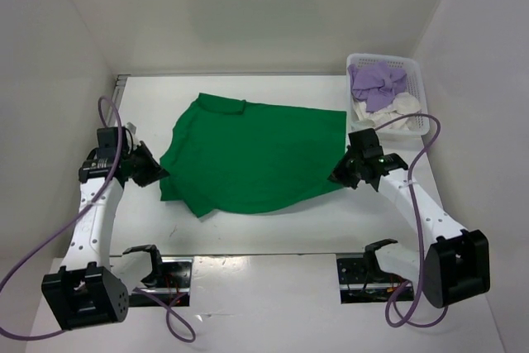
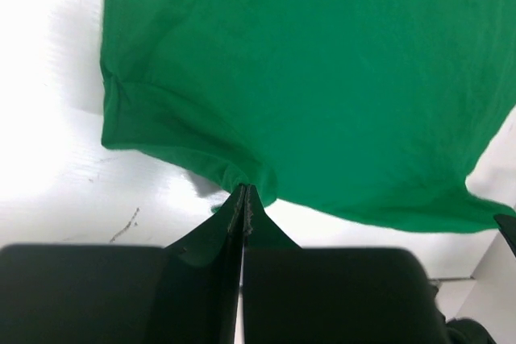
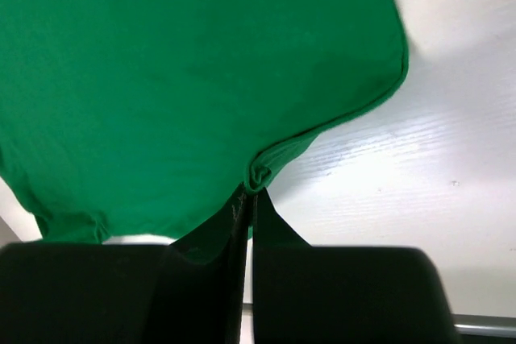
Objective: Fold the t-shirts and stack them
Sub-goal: Flatten out the tshirt, then fold the flattened tshirt in 1/3 of the way
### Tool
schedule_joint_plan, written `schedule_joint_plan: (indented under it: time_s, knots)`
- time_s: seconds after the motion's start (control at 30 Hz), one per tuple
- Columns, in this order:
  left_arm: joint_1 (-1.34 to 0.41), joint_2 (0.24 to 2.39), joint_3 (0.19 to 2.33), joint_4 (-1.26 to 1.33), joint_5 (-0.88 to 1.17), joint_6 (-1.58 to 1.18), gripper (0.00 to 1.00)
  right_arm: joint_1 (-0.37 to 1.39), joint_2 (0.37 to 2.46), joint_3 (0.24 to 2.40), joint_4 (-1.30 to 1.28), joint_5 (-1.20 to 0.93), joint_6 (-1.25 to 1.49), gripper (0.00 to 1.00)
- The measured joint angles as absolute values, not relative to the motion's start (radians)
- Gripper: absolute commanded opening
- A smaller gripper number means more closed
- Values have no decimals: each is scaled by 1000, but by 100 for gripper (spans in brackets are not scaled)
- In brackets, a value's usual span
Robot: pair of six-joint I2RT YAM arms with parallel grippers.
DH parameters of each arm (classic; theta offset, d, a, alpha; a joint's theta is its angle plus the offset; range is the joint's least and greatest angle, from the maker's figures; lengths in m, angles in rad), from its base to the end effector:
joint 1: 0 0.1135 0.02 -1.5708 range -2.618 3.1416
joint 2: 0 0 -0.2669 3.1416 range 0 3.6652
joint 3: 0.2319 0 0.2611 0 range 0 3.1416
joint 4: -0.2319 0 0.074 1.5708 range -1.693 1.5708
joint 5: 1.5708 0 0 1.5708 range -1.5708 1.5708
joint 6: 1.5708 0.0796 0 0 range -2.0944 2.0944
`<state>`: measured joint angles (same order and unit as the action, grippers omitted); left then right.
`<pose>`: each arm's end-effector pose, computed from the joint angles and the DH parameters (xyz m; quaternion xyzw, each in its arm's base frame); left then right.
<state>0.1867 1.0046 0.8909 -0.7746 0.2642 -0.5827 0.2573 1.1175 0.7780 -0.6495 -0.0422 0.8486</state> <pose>0.2311 0.0225 0.2525 -0.3097 0.8824 -0.1870 0.3009 0.2381 0.0661 0.1971 0.2733 0.9180 0.1678 0.2334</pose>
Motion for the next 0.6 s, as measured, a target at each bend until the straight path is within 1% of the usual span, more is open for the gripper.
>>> schedule_joint_plan:
  time_s: [0.13, 0.4, 0.6]
  knots:
    - [187, 1076, 910, -712, 240, -583, 0, 215, 1145, 778, -646, -43, 863, 2]
    - [186, 1308, 999, -554, 210, -606, 0, 47, 1258, 776, -585, -37, 865, 2]
    - [169, 1439, 1094, -484, 194, -612, 0, 16, 1381, 777, -523, -38, 854, 2]
